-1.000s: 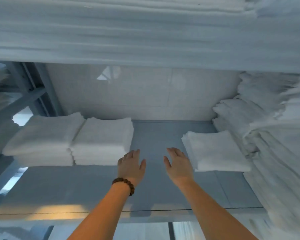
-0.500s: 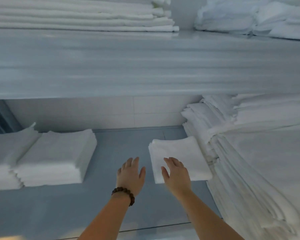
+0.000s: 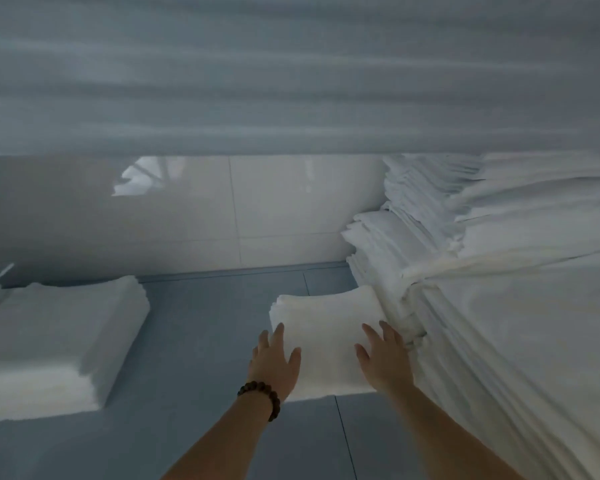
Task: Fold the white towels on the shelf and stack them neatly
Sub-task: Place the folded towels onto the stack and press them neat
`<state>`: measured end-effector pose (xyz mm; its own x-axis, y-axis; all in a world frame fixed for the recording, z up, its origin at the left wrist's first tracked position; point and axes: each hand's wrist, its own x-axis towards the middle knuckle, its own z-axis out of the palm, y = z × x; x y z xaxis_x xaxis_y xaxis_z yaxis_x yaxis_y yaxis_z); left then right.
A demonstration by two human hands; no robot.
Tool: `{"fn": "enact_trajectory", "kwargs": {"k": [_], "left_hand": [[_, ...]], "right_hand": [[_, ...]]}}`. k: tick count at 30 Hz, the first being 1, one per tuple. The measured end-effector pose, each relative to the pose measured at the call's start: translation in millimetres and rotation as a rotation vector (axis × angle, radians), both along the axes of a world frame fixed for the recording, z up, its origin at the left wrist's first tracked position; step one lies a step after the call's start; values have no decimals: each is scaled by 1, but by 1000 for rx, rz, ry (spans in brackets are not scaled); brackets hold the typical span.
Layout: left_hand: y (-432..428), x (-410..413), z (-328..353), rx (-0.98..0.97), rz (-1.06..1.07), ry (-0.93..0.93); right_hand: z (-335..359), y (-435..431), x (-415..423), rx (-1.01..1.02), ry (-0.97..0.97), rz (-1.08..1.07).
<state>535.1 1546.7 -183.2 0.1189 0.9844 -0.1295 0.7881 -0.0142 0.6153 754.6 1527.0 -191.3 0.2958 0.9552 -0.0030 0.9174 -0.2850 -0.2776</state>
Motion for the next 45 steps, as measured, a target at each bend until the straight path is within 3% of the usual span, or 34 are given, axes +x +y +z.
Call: {"fn": "enact_trajectory", "kwargs": {"k": [6, 10, 14, 21, 33, 45], "left_hand": [[18, 23, -35, -125, -5, -19], [18, 31, -49, -141, 18, -98], [19, 35, -50, -137, 29, -101], [2, 21, -52, -127, 52, -90], [-66, -76, -44, -191, 123, -42], [-115, -202, -53, -204, 172, -98]], "right_hand": [[-31, 18, 18, -95, 67, 21], [-35, 18, 23, -60, -68, -41], [-37, 17, 28, -147, 60, -84], [-37, 0, 15, -206, 115, -27], [-27, -60, -76, -384, 161, 81], [-26, -101, -202, -418, 103, 91]]}}
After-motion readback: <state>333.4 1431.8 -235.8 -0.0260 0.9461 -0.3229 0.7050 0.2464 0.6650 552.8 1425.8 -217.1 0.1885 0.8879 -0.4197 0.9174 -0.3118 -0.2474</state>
